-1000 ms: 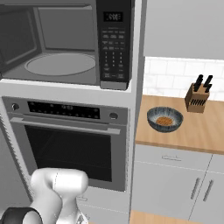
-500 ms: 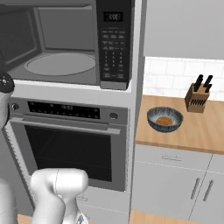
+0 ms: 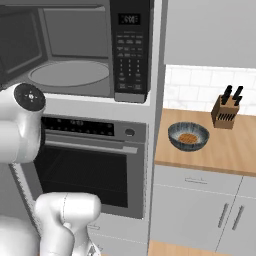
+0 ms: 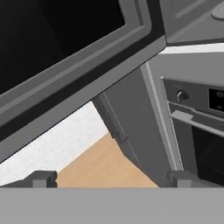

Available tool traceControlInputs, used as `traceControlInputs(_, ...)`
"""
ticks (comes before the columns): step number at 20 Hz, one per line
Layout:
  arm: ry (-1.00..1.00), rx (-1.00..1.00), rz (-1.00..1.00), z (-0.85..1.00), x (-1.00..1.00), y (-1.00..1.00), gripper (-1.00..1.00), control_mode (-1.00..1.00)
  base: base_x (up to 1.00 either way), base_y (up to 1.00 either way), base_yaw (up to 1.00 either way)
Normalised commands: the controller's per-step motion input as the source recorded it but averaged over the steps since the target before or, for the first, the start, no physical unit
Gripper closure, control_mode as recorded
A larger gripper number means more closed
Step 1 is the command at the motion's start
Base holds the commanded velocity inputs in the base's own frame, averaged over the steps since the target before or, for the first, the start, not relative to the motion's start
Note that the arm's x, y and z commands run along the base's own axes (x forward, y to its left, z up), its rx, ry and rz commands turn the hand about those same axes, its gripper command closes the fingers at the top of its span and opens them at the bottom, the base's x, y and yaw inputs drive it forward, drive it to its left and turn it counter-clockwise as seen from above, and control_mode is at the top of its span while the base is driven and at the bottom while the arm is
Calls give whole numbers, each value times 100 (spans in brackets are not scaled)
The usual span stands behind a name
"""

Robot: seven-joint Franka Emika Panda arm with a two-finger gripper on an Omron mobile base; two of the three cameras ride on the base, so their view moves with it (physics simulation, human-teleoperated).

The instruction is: Open the microwave, place the bowl with waffle inside the microwave, then close the microwave door and turn it on.

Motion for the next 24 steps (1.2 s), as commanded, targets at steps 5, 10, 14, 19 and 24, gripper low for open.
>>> traceControlInputs(5, 12, -1, -51, -16, 5, -100, -100, -100, 0, 0, 0)
traceControlInputs(10, 14, 0, -51, -9, 5, -100, -100, -100, 0, 0, 0)
traceControlInputs(14, 16, 0, -39, -7, 3, -100, -100, -100, 0, 0, 0)
traceControlInputs(19, 15, 0, -27, -16, 0, -100, -100, -100, 0, 0, 0)
traceControlInputs(24, 15, 0, -24, -23, 12, -100, -100, -100, 0, 0, 0)
